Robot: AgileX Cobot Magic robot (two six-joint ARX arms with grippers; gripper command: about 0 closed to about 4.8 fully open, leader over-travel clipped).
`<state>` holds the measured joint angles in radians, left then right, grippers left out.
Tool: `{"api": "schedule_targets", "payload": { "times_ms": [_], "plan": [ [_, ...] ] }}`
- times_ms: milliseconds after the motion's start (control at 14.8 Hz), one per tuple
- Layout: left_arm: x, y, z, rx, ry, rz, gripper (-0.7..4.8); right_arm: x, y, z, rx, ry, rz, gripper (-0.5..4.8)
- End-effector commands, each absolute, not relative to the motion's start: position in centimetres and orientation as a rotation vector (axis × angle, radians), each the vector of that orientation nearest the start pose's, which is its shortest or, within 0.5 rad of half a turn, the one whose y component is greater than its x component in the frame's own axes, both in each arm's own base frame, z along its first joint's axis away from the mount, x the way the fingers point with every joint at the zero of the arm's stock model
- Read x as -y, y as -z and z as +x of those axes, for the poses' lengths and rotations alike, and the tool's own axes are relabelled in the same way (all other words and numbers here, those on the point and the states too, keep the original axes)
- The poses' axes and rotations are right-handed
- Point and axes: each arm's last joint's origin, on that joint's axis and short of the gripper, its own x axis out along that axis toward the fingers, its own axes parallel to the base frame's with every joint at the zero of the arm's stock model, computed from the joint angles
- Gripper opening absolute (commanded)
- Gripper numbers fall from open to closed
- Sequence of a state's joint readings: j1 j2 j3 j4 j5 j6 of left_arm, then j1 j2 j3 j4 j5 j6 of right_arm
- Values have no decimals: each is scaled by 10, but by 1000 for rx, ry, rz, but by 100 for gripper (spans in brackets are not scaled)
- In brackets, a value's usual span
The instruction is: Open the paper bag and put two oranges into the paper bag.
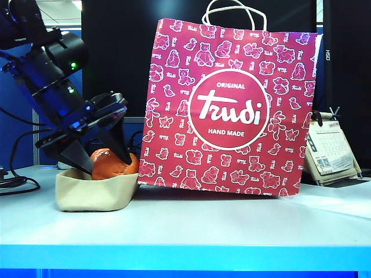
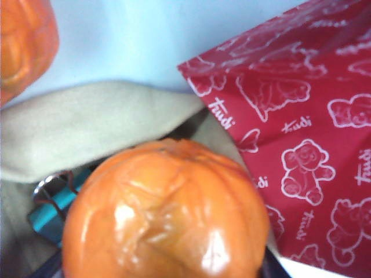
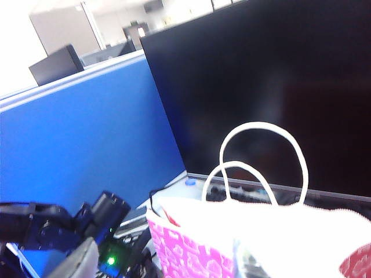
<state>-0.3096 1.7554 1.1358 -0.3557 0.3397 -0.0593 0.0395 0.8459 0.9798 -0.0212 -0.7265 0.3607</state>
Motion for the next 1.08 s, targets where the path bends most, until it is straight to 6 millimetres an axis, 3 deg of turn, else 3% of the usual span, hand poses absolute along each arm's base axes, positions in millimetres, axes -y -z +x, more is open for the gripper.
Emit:
{"api": "schedule_targets", "payload": {
  "times_ms": [68,270,405,811,1081],
  "plan": [
    [117,-212,334,-1011,572,-39,-5,-26,-407,166,-12,-781,295,292],
    [114,-262,325,-888,572,-29,-5,-26,-407,166,-12,-782,295,292],
    [110,-306,313,-779,586,-29,-5,-26,-407,166,-13,-789,294,292],
    [107,-394,294,-606,702,-61,-5,-26,-406,169,-18,-787,296,293],
    [105,-458,279,-460,803,-89,-5,-28,-391,209,-117,-784,330,316]
  ]
}}
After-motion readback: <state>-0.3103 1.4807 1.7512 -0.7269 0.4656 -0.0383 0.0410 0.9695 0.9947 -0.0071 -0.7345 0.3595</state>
